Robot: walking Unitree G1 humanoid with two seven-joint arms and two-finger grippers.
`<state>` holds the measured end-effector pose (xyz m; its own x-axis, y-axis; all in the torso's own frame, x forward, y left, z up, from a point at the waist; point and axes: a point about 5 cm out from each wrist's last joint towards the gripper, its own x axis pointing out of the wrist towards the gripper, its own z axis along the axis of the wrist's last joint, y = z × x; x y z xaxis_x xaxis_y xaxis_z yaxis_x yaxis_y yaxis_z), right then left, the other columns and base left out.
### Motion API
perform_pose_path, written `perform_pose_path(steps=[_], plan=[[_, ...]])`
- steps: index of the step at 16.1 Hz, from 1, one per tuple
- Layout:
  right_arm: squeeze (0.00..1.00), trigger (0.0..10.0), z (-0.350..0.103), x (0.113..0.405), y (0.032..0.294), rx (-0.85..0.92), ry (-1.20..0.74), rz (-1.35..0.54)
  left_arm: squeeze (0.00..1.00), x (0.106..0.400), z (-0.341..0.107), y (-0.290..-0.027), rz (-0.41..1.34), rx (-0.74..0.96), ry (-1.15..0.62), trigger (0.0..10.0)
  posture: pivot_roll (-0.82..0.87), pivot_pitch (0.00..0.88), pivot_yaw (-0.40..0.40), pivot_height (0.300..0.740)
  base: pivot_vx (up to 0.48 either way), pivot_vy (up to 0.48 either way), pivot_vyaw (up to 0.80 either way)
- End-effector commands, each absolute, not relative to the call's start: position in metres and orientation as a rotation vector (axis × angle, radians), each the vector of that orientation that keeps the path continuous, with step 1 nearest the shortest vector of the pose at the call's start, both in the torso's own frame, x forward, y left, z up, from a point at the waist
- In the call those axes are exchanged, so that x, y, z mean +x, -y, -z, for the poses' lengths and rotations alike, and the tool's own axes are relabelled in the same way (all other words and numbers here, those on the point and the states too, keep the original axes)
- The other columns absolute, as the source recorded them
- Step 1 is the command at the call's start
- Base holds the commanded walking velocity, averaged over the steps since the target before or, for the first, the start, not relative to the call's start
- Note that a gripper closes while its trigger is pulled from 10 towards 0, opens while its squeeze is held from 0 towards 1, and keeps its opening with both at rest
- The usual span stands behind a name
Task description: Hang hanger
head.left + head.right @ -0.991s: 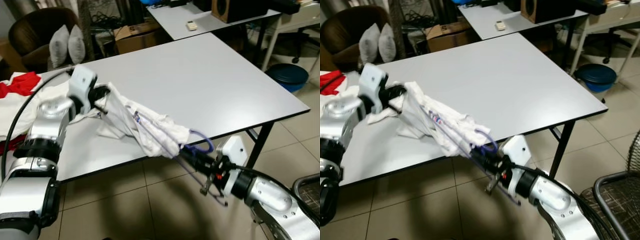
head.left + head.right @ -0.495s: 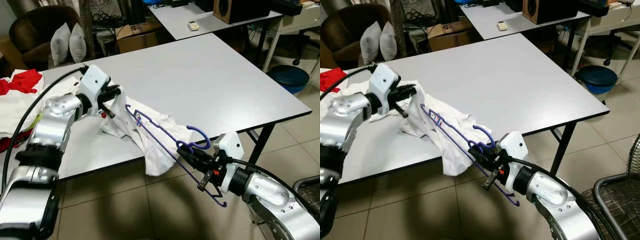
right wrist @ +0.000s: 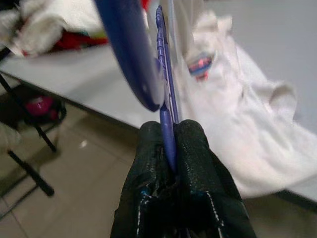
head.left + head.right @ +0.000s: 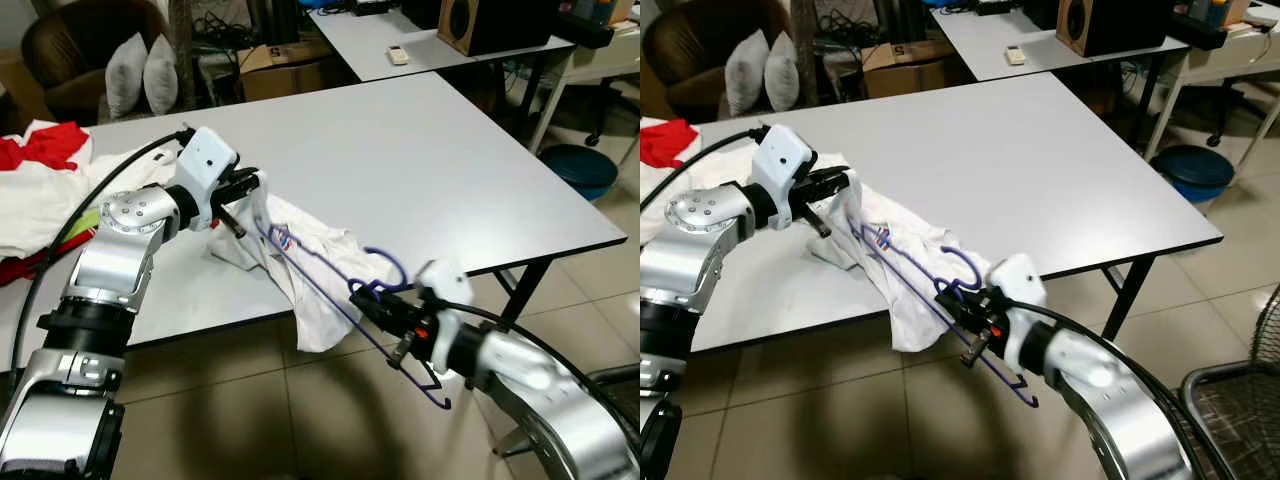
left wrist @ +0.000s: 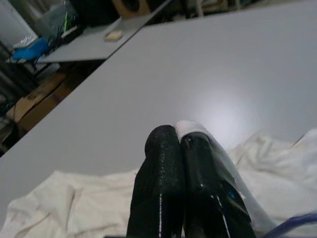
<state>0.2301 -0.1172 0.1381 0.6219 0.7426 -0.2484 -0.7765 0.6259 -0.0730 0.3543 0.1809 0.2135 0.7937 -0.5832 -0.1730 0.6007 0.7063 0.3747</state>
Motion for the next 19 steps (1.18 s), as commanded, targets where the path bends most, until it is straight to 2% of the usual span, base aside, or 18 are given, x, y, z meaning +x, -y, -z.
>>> perform_pose_path(steps=[1,4,6,8,9,10,12,13,14,17,19], plan=[[0.00,10.0,-0.137,0.234,0.115,-0.203,-0.227,-0.869,0.00,0.351,-0.223,-0.180,0.667,0.424,-0.019,0.0,-0.10,0.000,0.089,0.740,0.000,0.000,0.00],[0.00,10.0,-0.128,0.238,0.111,-0.224,-0.336,-0.853,0.00,0.350,-0.243,-0.170,0.668,0.396,0.059,0.0,-0.10,0.000,0.070,0.740,0.000,0.000,0.00],[0.00,10.0,-0.121,0.240,0.116,-0.211,-0.426,-0.808,0.00,0.351,-0.257,-0.172,0.636,0.403,0.104,0.0,-0.10,0.000,0.065,0.740,0.000,0.000,0.00],[0.00,10.0,-0.117,0.247,0.133,-0.242,-0.478,-0.705,0.00,0.354,-0.275,-0.185,0.537,0.415,0.162,0.0,-0.11,0.000,0.061,0.740,0.000,0.000,0.00],[0.00,10.0,-0.122,0.255,0.150,-0.261,-0.485,-0.610,0.00,0.359,-0.287,-0.199,0.441,0.432,0.202,0.0,-0.12,0.000,0.064,0.740,0.000,0.000,0.00],[0.00,10.0,-0.125,0.259,0.158,-0.273,-0.473,-0.568,0.00,0.361,-0.291,-0.205,0.404,0.443,0.216,0.0,-0.12,0.000,0.064,0.740,0.000,0.000,0.00],[0.00,10.0,-0.156,0.279,0.195,-0.294,-0.359,-0.336,0.00,0.363,-0.309,-0.222,0.285,0.469,0.278,0.0,-0.13,0.000,0.073,0.740,0.000,0.000,0.00],[0.00,10.0,-0.165,0.282,0.204,-0.279,-0.329,-0.288,0.00,0.363,-0.311,-0.223,0.288,0.467,0.283,0.0,-0.13,0.000,0.073,0.740,0.000,0.000,0.00],[0.00,10.0,-0.172,0.282,0.209,-0.224,-0.300,-0.280,0.00,0.360,-0.298,-0.211,0.388,0.460,0.257,0.0,-0.14,0.000,0.081,0.740,0.000,0.000,0.00],[0.00,10.0,-0.154,0.272,0.190,-0.199,-0.355,-0.368,0.00,0.354,-0.269,-0.190,0.515,0.455,0.190,0.0,-0.14,0.000,0.083,0.740,0.000,0.000,0.00],[0.00,10.0,-0.136,0.262,0.165,-0.131,-0.398,-0.445,0.00,0.351,-0.256,-0.177,0.567,0.431,0.177,0.0,-0.14,0.000,0.079,0.740,0.000,0.000,0.00]])
